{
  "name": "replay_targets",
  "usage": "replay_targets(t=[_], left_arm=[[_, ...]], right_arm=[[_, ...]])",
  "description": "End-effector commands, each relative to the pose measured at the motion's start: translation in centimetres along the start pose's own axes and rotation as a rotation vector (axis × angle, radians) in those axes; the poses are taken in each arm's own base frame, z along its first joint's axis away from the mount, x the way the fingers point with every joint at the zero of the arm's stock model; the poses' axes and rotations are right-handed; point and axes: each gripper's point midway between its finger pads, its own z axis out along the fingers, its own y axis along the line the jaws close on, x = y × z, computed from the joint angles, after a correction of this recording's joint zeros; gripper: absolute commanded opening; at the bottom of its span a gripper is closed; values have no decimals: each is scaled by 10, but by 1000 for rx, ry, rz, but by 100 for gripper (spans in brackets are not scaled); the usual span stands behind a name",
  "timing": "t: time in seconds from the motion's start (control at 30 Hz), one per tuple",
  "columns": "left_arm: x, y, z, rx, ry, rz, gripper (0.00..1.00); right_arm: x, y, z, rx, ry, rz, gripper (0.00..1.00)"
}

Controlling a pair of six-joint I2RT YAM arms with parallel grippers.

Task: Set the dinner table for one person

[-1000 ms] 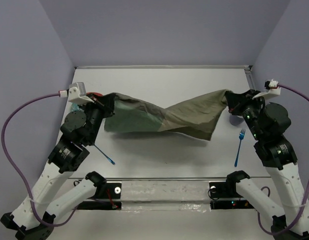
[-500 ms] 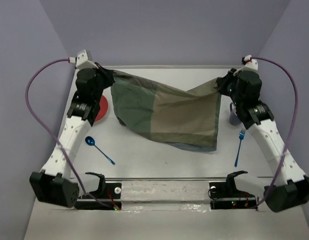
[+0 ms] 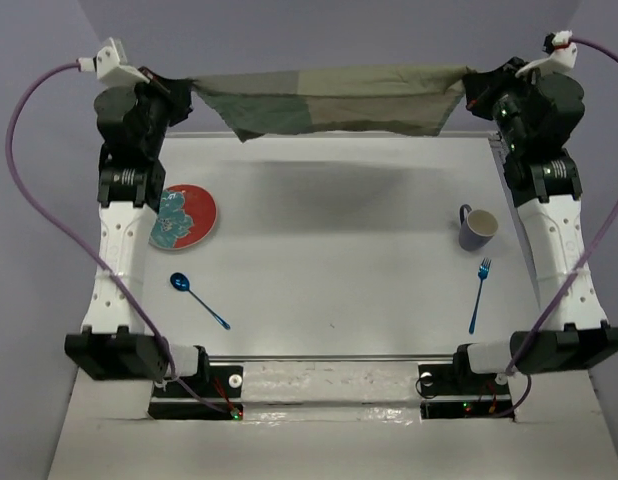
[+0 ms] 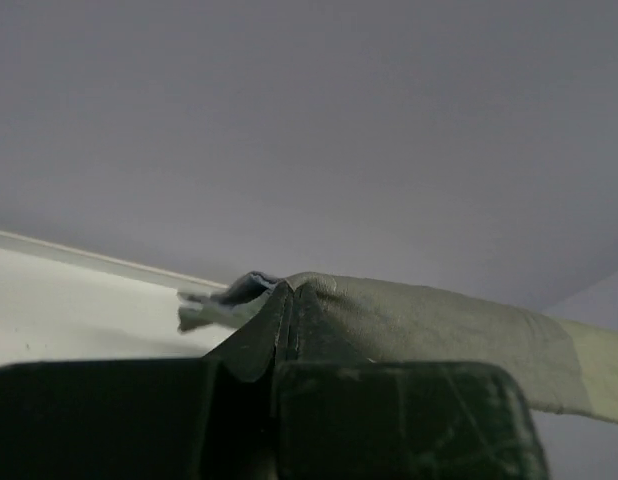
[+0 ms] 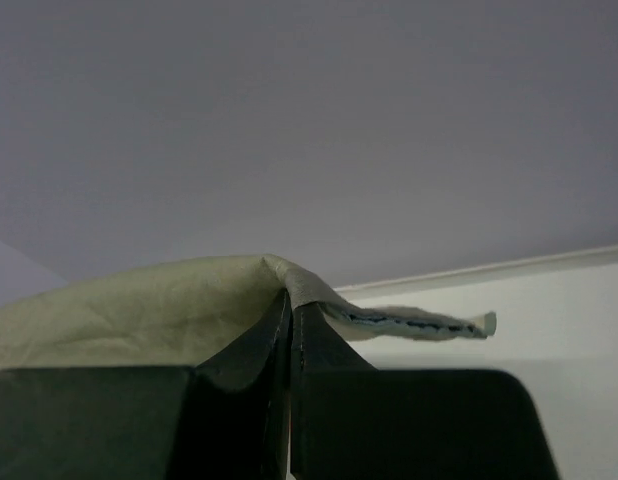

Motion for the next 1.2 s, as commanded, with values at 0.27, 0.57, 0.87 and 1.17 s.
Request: replay_targets(t=[0.27,0.57,0.87,1.17], left_arm=[[193,124,-97,-123,227,-119,0],[292,169,-147,-205,377,-225,0],[329,184,-184,-236,440,-234,0],[317,177,-200,-260,392,-229,0]], right_arm=[[235,-72,-53,2,362,146,0],[352,-128,-109,179,598,175,0],[378,-146,-163,292,660,226,0],[371,-152,-204,355,622,262,0]])
